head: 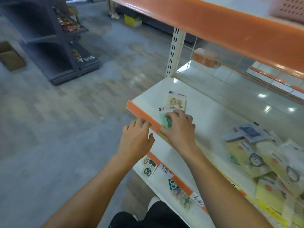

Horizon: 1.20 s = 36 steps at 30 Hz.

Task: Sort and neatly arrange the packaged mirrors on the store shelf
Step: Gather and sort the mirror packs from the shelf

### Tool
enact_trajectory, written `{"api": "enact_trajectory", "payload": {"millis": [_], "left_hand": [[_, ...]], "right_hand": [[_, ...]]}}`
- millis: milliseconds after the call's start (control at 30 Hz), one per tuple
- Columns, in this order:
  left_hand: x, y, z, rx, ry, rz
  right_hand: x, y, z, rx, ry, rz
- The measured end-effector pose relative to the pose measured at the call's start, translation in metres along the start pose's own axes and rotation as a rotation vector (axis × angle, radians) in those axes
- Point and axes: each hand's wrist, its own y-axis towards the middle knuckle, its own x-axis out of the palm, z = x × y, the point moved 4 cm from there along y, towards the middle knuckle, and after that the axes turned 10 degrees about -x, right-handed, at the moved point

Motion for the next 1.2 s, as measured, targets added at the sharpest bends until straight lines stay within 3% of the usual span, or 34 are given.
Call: {"api": "enact_trajectory", "payload": {"millis": [533, 1067, 1200], "left_hand": [[-0.005, 0.068, -0.015, -0.119, 0.042, 0.03], [-0.001, 0.128, -0.047, -0.01, -0.02, -0.056], [0.001, 0.14, -0.05, 0.071, -0.035, -0.083]], "right_hand": [[0.016, 0.107, -0.007, -0.087, 0.073, 0.002], [0.057, 0.129, -0.014, 0.03, 0.001, -0.108], [0.054, 0.126, -0.015, 0.066, 0.068, -0.001]]}}
